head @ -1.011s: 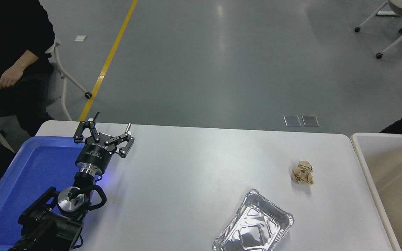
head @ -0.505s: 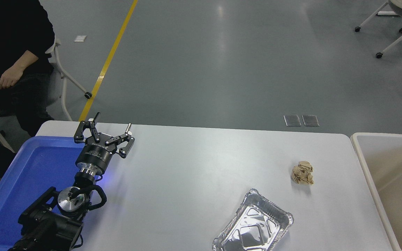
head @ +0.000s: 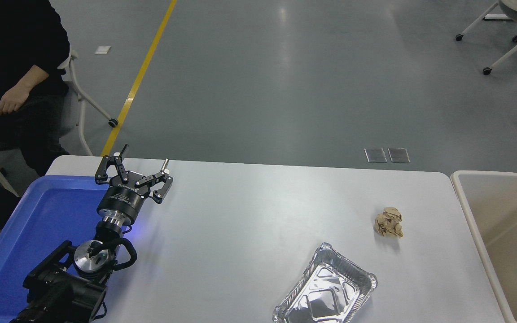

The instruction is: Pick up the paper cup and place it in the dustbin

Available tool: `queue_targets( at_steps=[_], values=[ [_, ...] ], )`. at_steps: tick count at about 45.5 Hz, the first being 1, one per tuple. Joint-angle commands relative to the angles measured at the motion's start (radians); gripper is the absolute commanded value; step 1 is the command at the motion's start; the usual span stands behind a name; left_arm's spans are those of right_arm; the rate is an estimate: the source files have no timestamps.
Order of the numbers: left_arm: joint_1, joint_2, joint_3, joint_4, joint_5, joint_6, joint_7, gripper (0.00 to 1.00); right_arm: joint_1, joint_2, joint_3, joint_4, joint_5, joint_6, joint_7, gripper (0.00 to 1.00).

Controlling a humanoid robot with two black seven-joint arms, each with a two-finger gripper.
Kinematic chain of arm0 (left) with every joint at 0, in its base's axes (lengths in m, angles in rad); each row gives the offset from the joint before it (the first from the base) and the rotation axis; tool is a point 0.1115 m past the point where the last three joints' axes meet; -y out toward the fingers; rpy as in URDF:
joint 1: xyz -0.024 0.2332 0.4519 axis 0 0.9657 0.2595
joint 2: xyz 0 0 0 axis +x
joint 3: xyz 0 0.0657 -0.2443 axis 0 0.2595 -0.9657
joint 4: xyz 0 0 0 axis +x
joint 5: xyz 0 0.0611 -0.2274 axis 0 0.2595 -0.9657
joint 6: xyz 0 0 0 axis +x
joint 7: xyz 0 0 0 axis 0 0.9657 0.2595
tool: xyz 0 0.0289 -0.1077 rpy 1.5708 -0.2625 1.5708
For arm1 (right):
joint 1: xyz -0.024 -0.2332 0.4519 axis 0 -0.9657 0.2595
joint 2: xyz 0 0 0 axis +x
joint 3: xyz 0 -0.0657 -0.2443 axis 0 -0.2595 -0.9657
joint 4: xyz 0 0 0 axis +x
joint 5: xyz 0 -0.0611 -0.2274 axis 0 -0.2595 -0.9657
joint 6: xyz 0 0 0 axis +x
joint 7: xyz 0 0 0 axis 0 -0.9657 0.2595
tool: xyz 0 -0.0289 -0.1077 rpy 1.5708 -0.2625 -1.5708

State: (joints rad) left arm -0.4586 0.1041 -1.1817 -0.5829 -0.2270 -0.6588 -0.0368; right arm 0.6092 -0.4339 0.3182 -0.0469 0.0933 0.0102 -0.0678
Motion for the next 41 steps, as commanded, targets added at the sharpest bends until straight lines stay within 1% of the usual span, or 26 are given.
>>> queue_targets(
  at_steps=[1,7,14,19,24,28,31,36,41],
  values=[
    [0.000,0.000,0.000,0.000,0.000,0.001,0.000,0.99,0.162,-0.052,-0.065,0.059,-0.015,0.007,-0.006,1.00],
    [0.000,0.000,0.000,0.000,0.000,0.001,0.000,0.99,0.293,-0.115,-0.203,0.157,-0.017,0.007,-0.006,1.00],
    [0.000,0.000,0.000,0.000,0.000,0.001,0.000,0.99,0.470,-0.198,-0.389,0.370,-0.043,0.004,-0.003,1.00],
    [0.000,0.000,0.000,0.000,0.000,0.001,0.000,0.99,0.624,-0.227,-0.438,0.498,-0.098,-0.004,-0.004,1.00],
    [0.000,0.000,0.000,0.000,0.000,0.001,0.000,0.99,0.737,-0.250,-0.478,0.636,-0.190,-0.009,-0.006,1.00],
    [0.000,0.000,0.000,0.000,0.000,0.001,0.000,0.99,0.826,-0.252,-0.553,0.723,-0.266,-0.009,-0.006,1.00],
    [0.000,0.000,0.000,0.000,0.000,0.001,0.000,0.99,0.905,-0.247,-0.648,0.774,-0.299,-0.004,-0.004,1.00],
    [0.000,0.000,0.000,0.000,0.000,0.001,0.000,0.99,1.061,-0.215,-0.858,0.866,-0.297,0.002,0.002,1.00],
    [0.000,0.000,0.000,0.000,0.001,0.001,0.000,0.99,1.240,-0.155,-1.094,0.993,-0.290,0.005,0.005,1.00]
  ],
)
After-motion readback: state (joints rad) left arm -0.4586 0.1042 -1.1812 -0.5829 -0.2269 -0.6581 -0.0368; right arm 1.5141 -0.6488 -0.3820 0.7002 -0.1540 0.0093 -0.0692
